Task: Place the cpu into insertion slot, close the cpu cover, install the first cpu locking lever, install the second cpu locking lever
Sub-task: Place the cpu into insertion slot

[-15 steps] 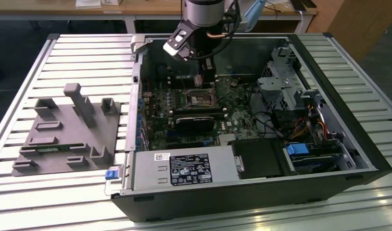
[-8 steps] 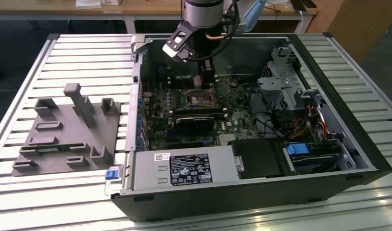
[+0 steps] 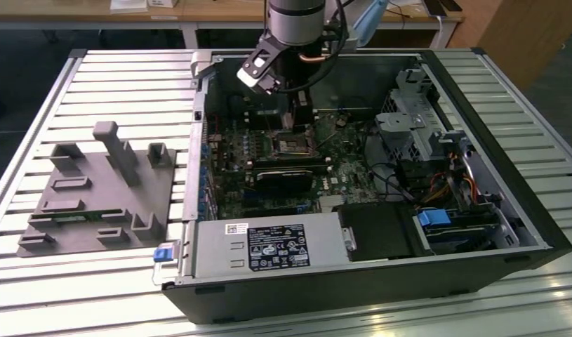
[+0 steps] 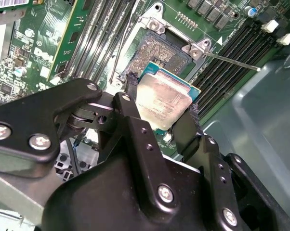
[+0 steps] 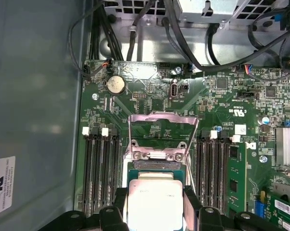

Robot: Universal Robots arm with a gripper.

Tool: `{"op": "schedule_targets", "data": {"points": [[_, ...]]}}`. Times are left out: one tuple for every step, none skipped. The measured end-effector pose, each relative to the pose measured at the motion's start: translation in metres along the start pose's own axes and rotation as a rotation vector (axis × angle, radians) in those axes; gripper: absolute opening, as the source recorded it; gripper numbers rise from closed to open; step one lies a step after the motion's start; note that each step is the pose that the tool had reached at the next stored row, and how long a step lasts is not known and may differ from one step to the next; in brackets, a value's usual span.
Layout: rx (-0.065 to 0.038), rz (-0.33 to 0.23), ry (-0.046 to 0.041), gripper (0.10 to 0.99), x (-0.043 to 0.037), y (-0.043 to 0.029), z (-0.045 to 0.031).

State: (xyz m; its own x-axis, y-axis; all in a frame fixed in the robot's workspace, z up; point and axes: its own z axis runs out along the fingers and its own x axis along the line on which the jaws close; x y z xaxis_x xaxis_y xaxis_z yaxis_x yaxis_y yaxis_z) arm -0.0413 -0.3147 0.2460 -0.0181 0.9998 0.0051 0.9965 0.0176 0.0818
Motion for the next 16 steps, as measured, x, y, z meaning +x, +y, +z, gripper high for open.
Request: {"op": "schedule_targets", "data": {"points": [[0.0,0.0,0.0,0.541,0.0,-0.0002,0.0011],[0.0,0.0,0.0,0.541,0.0,-0.0003,0.002],[0.0,0.0,0.0,0.541,0.0,-0.0004,0.0029],[0.0,0.0,0.0,0.541,0.0,-0.0006,0.0038],[0.0,0.0,0.0,0.541,0.0,-0.0007,0.0046],[0.0,0.0,0.0,0.541,0.0,-0.0008,0.0052],[0.0,0.0,-0.0001,0.541,0.0,-0.0008,0.0059],[0.0,0.0,-0.0001,0.541,0.0,-0.0009,0.0062],[0.0,0.0,-0.0015,0.541,0.0,-0.0009,0.0064],[0.0,0.0,-0.0033,0.541,0.0,-0.0009,0.0066],[0.0,0.0,-0.0039,0.541,0.0,-0.0011,0.0071],[0.0,0.0,-0.004,0.541,0.0,-0.0012,0.0078],[0.0,0.0,-0.0041,0.541,0.0,-0.0013,0.0088],[0.0,0.0,-0.004,0.541,0.0001,-0.0014,0.0104],[0.0,0.0,-0.0041,0.541,0.0001,-0.0017,0.0121],[0.0,0.0,-0.0041,0.541,0.0001,-0.0018,0.0139]]}}
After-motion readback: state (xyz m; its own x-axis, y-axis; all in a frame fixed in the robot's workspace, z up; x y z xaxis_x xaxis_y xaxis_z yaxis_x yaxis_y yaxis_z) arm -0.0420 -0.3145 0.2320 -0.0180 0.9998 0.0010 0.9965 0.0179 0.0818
